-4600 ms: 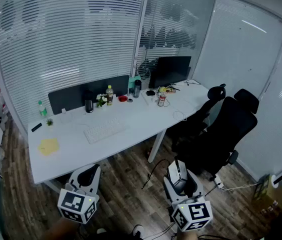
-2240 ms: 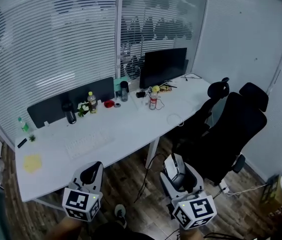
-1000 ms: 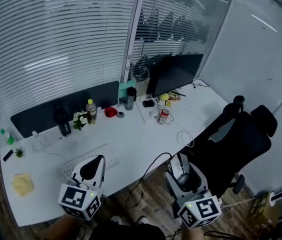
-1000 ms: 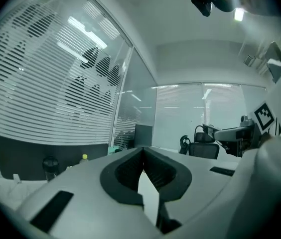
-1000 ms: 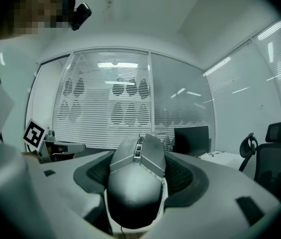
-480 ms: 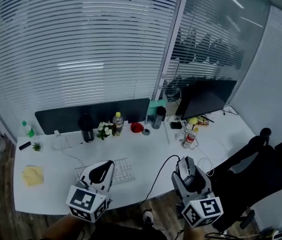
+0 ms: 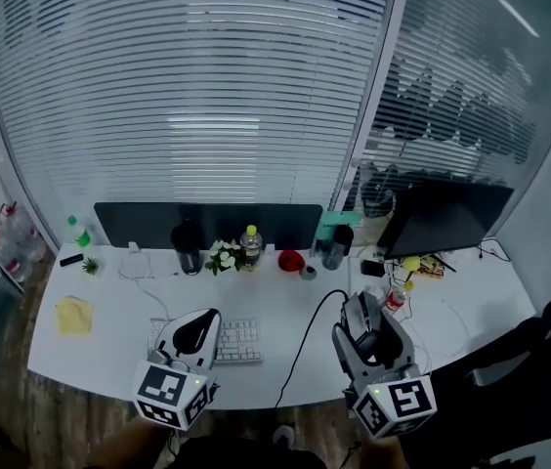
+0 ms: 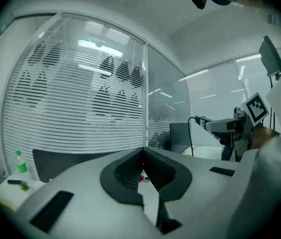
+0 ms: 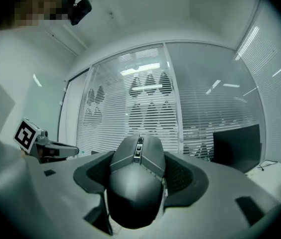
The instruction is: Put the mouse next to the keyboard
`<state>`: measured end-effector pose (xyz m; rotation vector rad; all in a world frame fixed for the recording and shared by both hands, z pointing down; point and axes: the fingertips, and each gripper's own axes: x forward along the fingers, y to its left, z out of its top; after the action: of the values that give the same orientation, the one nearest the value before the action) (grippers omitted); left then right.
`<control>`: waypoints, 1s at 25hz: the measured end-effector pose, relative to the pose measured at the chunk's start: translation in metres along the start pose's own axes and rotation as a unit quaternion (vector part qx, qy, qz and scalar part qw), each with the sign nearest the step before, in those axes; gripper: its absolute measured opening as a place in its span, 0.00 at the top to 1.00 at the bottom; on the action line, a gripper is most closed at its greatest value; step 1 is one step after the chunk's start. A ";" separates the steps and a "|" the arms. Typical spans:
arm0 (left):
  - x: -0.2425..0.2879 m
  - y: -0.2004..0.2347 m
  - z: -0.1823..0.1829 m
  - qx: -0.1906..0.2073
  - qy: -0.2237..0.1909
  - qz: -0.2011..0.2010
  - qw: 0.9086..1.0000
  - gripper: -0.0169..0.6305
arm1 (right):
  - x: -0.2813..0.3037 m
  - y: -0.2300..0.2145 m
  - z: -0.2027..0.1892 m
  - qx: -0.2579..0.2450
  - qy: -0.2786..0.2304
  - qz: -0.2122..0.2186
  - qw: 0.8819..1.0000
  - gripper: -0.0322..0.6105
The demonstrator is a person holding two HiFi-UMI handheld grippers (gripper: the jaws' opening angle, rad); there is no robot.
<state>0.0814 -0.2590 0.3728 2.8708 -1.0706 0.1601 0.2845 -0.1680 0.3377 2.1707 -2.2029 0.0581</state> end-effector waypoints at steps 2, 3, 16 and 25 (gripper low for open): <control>0.003 0.000 -0.001 0.000 -0.002 0.021 1.000 0.93 | 0.009 -0.010 -0.005 0.006 0.008 0.012 1.000 0.48; 0.004 0.001 -0.001 0.001 0.000 0.031 1.000 0.93 | 0.013 -0.014 -0.008 0.011 0.012 0.018 1.000 0.48; 0.014 0.011 -0.026 -0.029 0.031 0.094 0.995 0.93 | 0.075 -0.037 -0.054 0.026 0.060 0.063 0.996 0.48; 0.015 0.005 -0.069 -0.039 0.067 0.113 0.991 0.93 | 0.121 -0.043 -0.133 0.021 0.124 0.071 0.989 0.48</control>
<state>0.0847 -0.2653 0.4433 2.6224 -1.3387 0.3116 0.3269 -0.2817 0.4778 1.9019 -2.2243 0.3629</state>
